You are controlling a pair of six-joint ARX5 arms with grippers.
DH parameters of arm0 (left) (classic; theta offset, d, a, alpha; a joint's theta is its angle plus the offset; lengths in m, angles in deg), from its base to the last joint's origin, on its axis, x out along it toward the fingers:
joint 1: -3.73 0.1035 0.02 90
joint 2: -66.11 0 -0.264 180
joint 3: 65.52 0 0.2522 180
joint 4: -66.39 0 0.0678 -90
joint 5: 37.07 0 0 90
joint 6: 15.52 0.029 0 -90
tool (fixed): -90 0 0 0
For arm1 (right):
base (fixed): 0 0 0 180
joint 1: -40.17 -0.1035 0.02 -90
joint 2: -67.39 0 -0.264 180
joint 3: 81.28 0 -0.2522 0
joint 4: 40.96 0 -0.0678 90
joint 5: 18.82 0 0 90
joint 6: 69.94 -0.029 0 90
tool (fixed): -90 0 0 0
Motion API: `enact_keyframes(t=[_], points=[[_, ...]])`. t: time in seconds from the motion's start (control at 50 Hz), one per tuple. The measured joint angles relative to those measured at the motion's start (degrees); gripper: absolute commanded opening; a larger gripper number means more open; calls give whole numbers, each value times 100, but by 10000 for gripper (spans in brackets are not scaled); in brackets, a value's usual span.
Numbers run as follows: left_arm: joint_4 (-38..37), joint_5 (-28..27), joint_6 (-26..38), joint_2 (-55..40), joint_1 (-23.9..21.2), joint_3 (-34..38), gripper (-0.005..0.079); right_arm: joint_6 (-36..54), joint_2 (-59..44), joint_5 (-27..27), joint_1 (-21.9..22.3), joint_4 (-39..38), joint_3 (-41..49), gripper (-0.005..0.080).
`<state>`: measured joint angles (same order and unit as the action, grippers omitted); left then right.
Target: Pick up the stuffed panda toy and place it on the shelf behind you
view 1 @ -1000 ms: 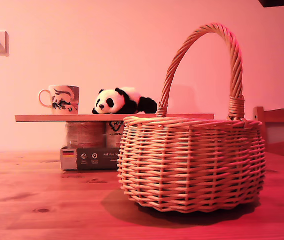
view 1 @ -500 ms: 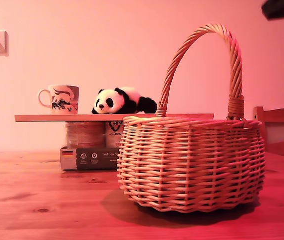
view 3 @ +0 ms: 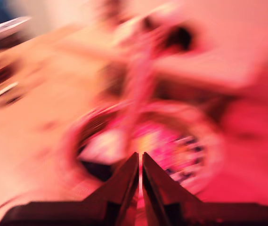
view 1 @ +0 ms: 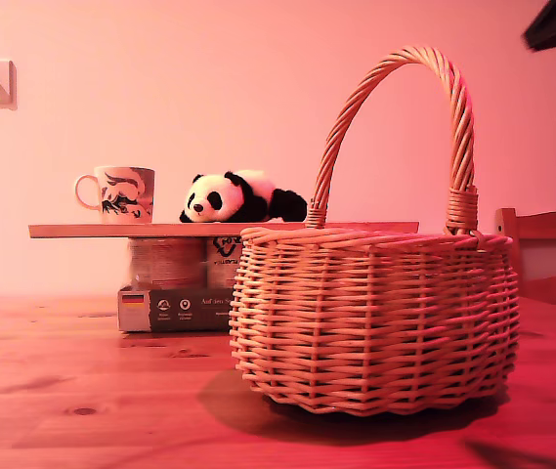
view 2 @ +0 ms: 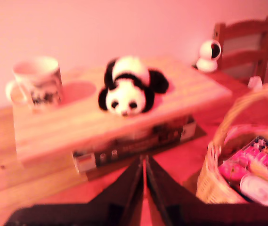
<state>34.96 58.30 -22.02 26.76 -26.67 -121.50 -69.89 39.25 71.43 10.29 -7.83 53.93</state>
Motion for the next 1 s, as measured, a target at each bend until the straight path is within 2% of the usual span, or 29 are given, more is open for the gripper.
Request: enact_keyframes(t=[0.18,0.28,0.4,0.48,0.6,0.72,1.0], points=[[229,13,28,195,0,101,-21,-2,0,208,417,-363,4,-13],[234,11,70,212,0,101,-21,0,0,199,866,-621,33,-13],[378,11,149,225,0,205,-21,0,2,-125,1364,-822,186,-13],[671,11,157,326,0,531,-21,26,0,-317,1580,-872,271,-13],[1027,11,157,562,0,1250,-21,96,0,-431,1676,-905,304,-13],[1047,68,155,839,0,1777,-21,107,0,-437,1674,-903,306,-13],[1099,903,85,2065,0,2350,-21,138,2,-605,1674,-903,308,-13]])
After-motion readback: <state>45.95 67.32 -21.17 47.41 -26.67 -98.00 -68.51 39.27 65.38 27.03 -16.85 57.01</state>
